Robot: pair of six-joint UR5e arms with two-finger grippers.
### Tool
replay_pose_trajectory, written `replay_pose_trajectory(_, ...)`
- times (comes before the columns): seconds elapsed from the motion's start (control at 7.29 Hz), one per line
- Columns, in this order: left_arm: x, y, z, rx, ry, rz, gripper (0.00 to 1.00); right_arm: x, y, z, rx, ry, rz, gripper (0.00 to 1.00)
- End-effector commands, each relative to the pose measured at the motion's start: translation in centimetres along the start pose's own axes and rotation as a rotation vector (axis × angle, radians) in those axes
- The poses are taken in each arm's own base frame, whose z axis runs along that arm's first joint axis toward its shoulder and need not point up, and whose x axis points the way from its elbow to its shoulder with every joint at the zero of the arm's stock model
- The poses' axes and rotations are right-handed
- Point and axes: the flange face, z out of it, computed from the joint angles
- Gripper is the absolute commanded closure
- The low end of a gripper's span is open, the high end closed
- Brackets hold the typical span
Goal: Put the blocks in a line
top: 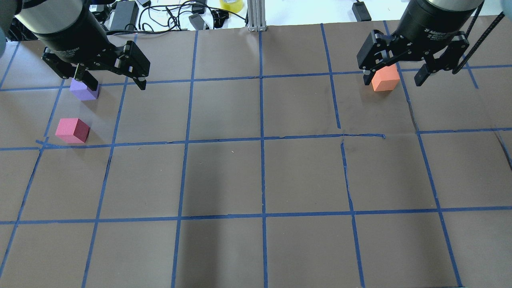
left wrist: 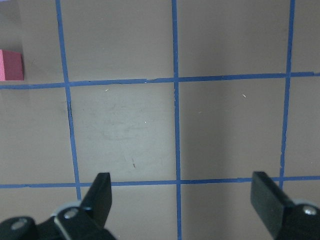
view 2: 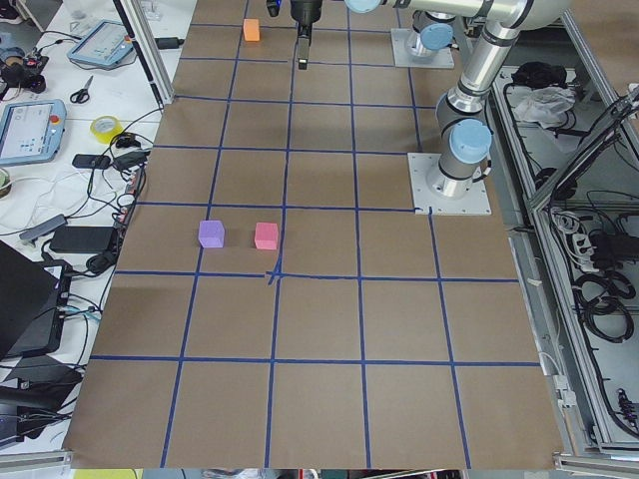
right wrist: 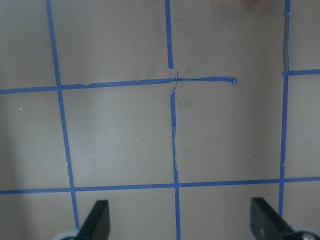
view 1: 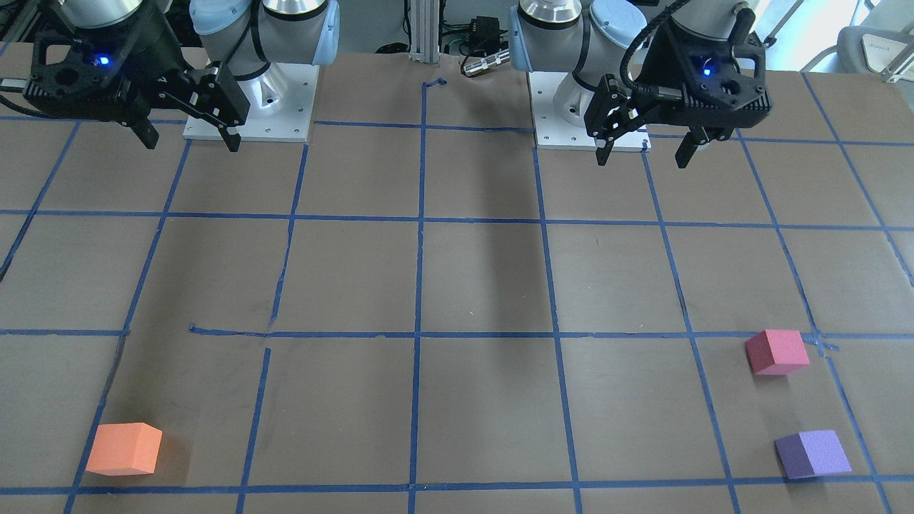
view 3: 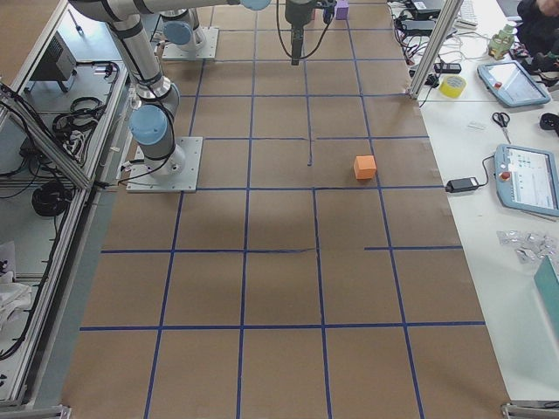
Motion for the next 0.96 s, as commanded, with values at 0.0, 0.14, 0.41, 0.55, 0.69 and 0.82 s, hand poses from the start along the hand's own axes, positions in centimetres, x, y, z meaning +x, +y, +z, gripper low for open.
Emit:
replay_pose_trajectory(0.0, 0.05, -0.28, 0.09, 0.012, -0.001, -0.001, 0.00, 0.00, 0.02, 0.00, -0.001, 0.000, 0.001, 0.00)
replay_pose_trajectory(0.14, 0.10, -0.30, 0.08, 0.014, 0.004, -0.004, 0.00, 0.00, -0.08, 0.02, 0.002, 0.000, -0.001, 0.00)
replay_pose_trajectory(0.41, 0.19, -0.46, 0.15, 0.018, 0.005, -0.003, 0.00, -0.01, -0.11, -0.01, 0.005, -0.002, -0.003, 0.00)
replay_pose_trajectory(0.55, 0.19, -0.52, 0.23, 0.017, 0.006, -0.003, 0.00, -0.02, -0.16, -0.05, 0.010, -0.002, -0.010, 0.00)
replay_pose_trajectory(0.69, 0.20, -0.62, 0.38, 0.014, 0.007, -0.004, 0.00, -0.02, -0.16, -0.05, 0.010, -0.002, -0.014, 0.00)
replay_pose_trajectory(0.82, 0.28, -0.64, 0.53, 0.011, 0.007, -0.003, 0.00, -0.01, -0.22, 0.02, 0.008, -0.002, -0.014, 0.00)
